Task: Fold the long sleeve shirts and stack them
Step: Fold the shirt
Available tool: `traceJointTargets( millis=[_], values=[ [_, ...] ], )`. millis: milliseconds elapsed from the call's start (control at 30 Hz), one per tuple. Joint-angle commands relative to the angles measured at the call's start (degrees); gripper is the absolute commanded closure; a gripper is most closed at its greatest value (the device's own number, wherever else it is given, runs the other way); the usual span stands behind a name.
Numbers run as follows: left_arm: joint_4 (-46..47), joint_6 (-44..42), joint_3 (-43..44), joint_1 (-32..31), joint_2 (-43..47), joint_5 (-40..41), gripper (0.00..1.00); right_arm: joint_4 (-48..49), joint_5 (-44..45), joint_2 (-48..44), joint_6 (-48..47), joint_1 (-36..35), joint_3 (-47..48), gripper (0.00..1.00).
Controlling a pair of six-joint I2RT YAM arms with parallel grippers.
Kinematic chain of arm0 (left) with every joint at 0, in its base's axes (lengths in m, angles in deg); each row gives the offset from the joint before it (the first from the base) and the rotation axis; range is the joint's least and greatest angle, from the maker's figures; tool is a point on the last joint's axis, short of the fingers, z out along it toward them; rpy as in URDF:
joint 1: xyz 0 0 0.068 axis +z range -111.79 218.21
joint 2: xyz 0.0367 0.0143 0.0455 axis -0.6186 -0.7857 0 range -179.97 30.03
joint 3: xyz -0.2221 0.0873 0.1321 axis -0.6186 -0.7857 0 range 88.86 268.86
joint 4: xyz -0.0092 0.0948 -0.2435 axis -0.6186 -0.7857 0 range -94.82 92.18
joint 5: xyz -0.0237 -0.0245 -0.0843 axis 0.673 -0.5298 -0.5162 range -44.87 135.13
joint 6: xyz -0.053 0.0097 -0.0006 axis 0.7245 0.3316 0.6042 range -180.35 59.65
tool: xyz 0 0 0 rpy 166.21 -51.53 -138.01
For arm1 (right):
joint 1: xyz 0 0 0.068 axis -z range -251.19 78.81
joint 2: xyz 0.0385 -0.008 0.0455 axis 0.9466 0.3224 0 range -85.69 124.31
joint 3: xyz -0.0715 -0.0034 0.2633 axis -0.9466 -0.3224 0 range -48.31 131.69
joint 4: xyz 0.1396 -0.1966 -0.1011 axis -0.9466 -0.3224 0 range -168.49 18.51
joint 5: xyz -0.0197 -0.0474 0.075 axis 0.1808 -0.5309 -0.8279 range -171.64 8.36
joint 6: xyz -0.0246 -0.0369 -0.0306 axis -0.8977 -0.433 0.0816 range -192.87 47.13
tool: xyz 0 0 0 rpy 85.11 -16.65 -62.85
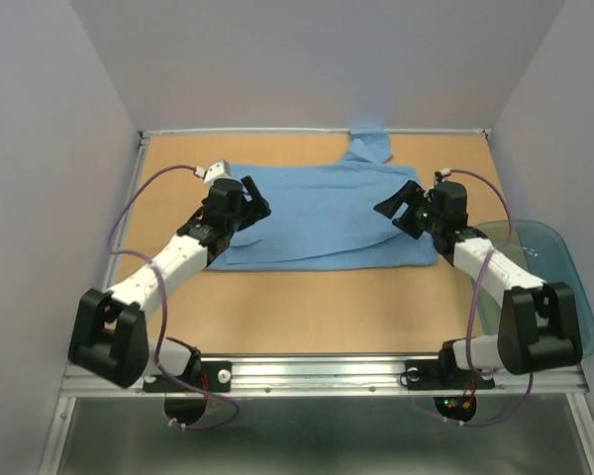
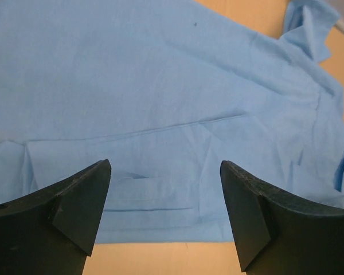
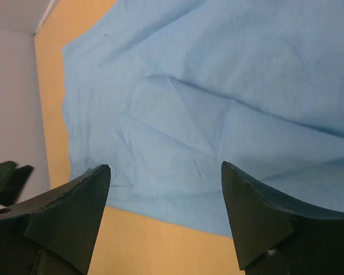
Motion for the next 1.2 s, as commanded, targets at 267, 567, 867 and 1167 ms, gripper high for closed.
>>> traceJointTargets(
  millis=[267, 567, 867, 1167],
  values=[
    [9.8, 9.6, -7.2, 4.4, -17.3, -3.4, 0.14, 34.3, 0.4, 21.2, 12.5, -1.3, -0.8, 0.2],
    [11.7, 11.9, -10.6, 7.5, -18.6, -5.9, 0.15, 38.2, 7.8, 22.4, 12.9, 6.4, -13.8, 0.2],
    [8.8, 17.1, -15.2, 12.1, -12.0, -5.9, 0.16, 37.5, 5.6, 21.0, 11.7, 8.3, -15.9, 0.2],
    [1.5, 18.4, -24.8, 23.4, 7.9, -5.0, 0.16, 33.9, 3.5, 16.3, 11.3, 1.4, -17.5, 0.2]
  ],
)
